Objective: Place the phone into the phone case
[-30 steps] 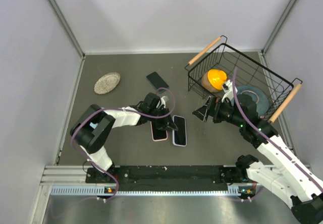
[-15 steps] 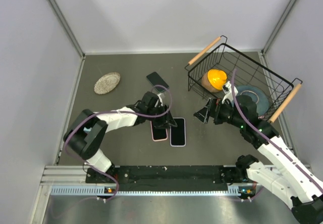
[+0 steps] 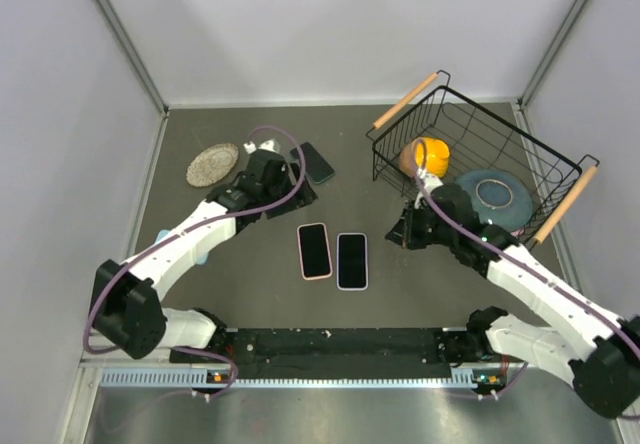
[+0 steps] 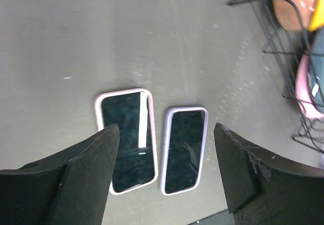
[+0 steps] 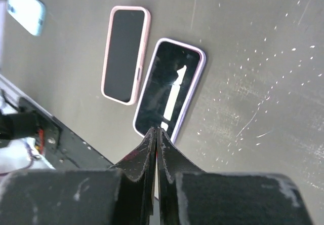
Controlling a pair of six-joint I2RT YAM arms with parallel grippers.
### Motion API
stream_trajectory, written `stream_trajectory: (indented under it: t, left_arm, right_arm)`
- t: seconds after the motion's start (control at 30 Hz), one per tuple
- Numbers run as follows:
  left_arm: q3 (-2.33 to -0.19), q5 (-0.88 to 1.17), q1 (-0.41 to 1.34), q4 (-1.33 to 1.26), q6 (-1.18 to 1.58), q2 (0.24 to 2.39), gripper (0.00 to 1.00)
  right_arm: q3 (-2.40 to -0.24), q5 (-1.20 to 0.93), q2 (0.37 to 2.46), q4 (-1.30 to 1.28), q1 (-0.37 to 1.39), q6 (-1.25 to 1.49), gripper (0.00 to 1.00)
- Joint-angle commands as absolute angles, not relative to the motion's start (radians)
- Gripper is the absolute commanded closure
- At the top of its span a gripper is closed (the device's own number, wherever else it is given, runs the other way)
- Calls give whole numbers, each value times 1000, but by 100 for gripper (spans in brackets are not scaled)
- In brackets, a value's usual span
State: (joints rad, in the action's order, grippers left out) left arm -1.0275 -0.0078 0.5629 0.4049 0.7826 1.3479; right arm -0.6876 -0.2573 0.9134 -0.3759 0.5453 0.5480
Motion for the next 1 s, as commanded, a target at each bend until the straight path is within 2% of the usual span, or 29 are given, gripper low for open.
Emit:
stream_trajectory:
  t: [0.0, 0.13, 0.47, 0.97]
  left_arm:
    - [-994, -144, 509, 532, 779, 1266, 20]
    - [-881, -163, 482, 528, 782, 1157, 20]
    - [-756, -187, 417, 537, 790, 1040, 20]
    - [-730, -170, 365, 540, 804, 1023, 20]
  right_arm:
    - [-770, -105, 1044, -330, 659, 482, 100]
    - [-827, -20, 1224, -322, 699, 451, 100]
    - [-905, 15, 1472, -241, 726, 430, 100]
    - [-876, 17, 1626, -184, 726, 446, 100]
